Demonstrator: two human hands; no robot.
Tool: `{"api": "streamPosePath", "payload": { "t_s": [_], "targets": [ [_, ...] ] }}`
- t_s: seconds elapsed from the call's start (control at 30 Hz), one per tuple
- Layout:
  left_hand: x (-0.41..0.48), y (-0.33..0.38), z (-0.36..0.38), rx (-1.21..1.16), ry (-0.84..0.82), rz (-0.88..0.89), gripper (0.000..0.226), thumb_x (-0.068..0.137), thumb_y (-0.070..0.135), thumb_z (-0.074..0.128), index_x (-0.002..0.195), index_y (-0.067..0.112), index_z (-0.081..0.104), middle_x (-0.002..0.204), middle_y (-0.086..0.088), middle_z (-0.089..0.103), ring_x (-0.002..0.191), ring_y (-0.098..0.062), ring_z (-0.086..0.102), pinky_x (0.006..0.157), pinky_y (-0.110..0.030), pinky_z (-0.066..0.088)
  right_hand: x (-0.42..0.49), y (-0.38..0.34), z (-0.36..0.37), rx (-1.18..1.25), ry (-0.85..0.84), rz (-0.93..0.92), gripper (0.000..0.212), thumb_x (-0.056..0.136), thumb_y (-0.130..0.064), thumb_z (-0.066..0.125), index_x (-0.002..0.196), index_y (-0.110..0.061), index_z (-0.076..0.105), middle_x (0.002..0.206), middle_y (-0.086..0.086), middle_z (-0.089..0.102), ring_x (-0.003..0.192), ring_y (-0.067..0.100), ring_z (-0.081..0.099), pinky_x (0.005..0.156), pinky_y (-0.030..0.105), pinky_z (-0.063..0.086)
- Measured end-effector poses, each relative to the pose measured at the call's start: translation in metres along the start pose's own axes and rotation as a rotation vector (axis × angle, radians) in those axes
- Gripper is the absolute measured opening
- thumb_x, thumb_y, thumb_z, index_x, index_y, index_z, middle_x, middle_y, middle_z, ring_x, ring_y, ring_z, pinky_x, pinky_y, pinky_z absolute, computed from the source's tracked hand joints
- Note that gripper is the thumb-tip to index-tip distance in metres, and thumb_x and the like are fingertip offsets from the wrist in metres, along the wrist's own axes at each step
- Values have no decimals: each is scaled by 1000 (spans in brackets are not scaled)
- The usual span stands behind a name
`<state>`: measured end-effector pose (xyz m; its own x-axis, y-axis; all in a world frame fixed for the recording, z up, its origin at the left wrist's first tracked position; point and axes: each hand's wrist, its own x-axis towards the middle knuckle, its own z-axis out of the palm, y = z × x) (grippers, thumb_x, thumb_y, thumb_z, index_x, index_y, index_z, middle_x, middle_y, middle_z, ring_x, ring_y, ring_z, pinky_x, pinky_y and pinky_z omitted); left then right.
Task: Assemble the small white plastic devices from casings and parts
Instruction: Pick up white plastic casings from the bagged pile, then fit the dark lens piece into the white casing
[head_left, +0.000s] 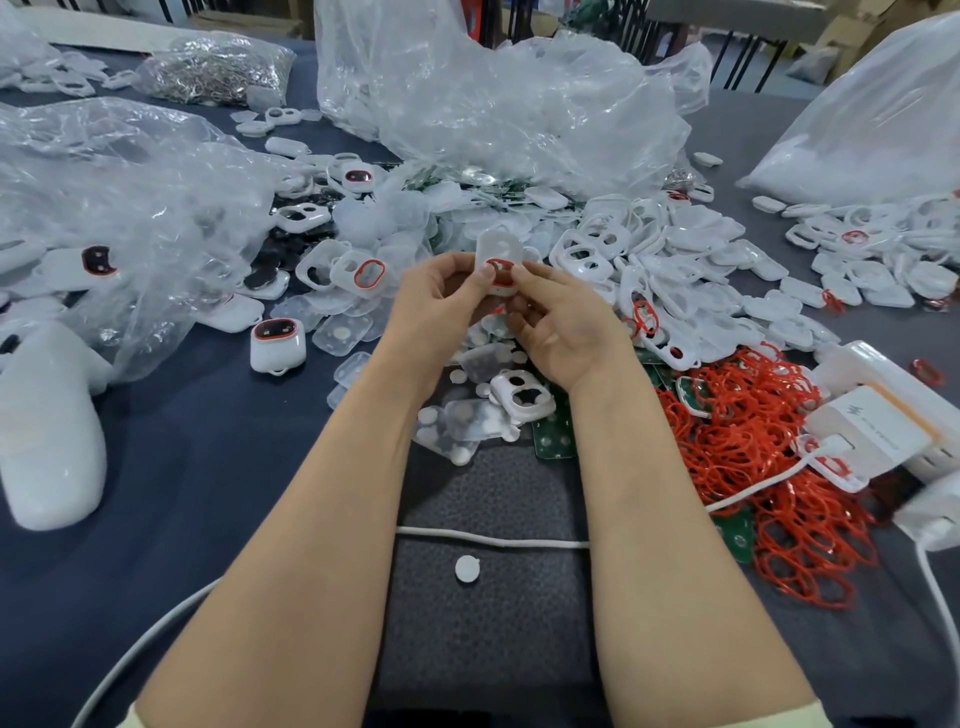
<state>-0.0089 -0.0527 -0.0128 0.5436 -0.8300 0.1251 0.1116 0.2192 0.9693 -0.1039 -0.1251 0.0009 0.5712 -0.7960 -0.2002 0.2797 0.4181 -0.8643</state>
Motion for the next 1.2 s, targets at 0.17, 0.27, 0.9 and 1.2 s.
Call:
{"api": "streamPosePath", "payload": {
  "t_s": [0.17, 0.27, 0.9, 1.2],
  "targets": [
    [1, 0, 2, 74, 57, 7, 14, 98, 5, 50, 97, 6, 64, 86, -5, 70, 77, -8, 69, 77, -18, 55, 0, 6, 3, -221, 5, -142, 13, 95, -9, 55, 85, -8, 63, 70, 2, 60, 56, 9, 50, 55, 21, 41],
    [0, 0, 5, 119, 59, 4, 14, 98, 6, 51, 99, 5, 64, 88, -9, 70, 79, -12, 69, 80, -22, 56, 0, 10, 3, -372, 36, -211, 15, 94, -21, 61, 85, -9, 64, 71, 1, 63, 58, 10, 53, 55, 21, 43],
    [-2, 16, 4, -5, 157, -200, 34, 100, 40, 45, 90, 16, 65, 74, -5, 71, 65, -15, 70, 61, -23, 58, -8, 1, 7, -458, -56, -379, 10, 96, -22, 57, 92, -15, 63, 54, -8, 56, 44, 3, 46, 44, 15, 38],
    [2, 41, -41, 1, 410, -151, 14, 91, 8, 57, 91, 21, 62, 72, 5, 70, 70, -10, 68, 58, -21, 55, -3, 12, 58, -903, -79, -492, 32, 92, -6, 44, 99, -24, 69, 75, -12, 62, 67, 9, 57, 68, 25, 46]
  ]
}}
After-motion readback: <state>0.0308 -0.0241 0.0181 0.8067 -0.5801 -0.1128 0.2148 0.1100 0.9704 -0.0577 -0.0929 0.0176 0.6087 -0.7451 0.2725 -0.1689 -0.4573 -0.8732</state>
